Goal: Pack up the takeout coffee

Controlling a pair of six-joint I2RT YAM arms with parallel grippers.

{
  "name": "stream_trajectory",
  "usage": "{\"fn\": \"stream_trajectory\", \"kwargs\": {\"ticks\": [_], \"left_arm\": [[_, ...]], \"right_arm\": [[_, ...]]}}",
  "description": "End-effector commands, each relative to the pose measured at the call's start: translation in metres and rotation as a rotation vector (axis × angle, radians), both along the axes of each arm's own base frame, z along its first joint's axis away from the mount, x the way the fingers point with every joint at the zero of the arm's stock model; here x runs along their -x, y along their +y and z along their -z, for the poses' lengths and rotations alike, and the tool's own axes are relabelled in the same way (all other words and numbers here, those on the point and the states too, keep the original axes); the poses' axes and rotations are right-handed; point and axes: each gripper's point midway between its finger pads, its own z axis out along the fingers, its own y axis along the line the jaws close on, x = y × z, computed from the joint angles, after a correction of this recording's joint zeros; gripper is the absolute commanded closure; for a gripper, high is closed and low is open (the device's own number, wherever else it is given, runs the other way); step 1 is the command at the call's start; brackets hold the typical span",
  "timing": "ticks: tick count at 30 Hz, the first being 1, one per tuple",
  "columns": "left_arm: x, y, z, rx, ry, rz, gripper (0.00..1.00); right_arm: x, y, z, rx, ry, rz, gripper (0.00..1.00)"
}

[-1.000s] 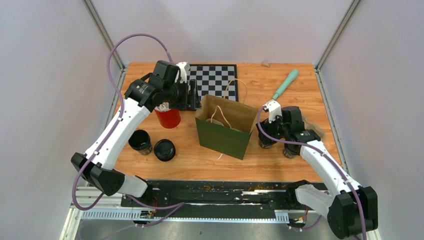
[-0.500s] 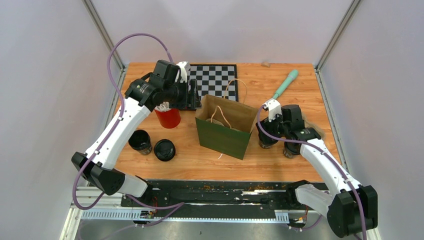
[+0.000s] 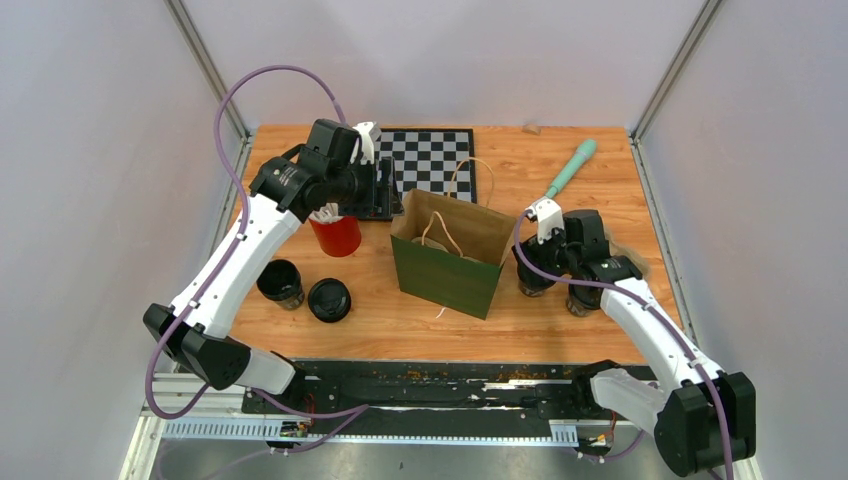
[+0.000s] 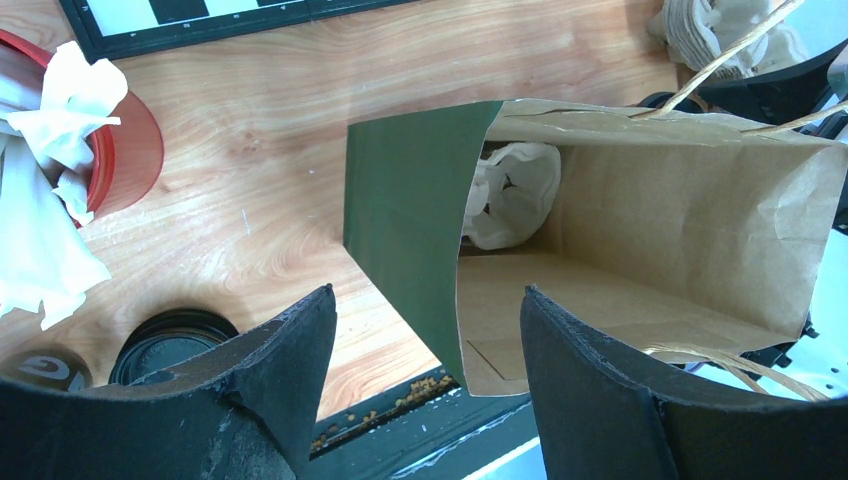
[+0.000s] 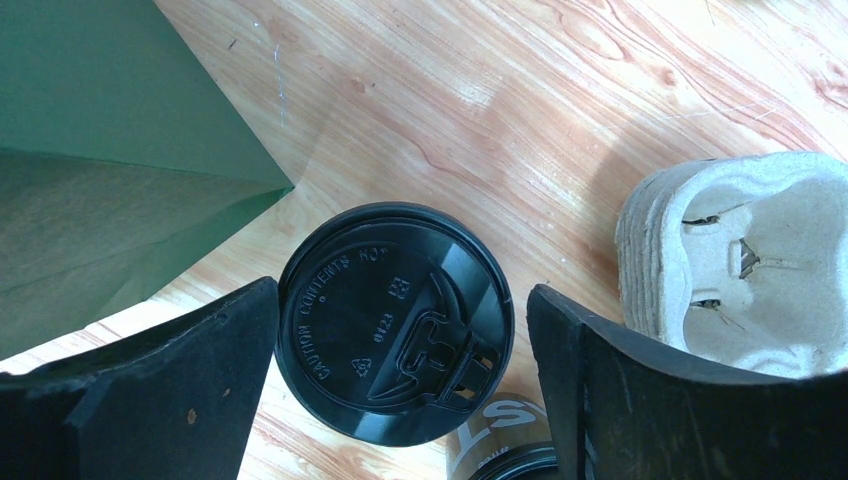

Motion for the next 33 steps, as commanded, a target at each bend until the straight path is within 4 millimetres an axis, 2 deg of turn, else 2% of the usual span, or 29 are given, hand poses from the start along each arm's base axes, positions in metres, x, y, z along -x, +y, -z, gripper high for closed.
{"fn": "stream_trajectory", "kwargs": {"ticks": [1,17,28,33], "left_arm": [[-0.001,0.0,-0.014,0.014,-0.041,0.015,0.25],[0.002,0.001,-0.015,0.017,-0.046,0.018,0.25],[0.005,0.003,-0.019,0.024,-0.057,0.015,0.25],[0.008,0.004,-0.018,0.026,-0.056,0.017,0.24]], "right_arm": [[-0.003,-0.002,0.002,0.011,-0.01,0.012,0.07],[-0.003,-0.004,0.009,-0.016,0.023,0.03,0.11],[-0.007,-0.002,-0.013,-0.06,0.049,0.07,0.03],[-0.007,-0.004,-0.011,-0.057,0.035,0.072,0.05]]}}
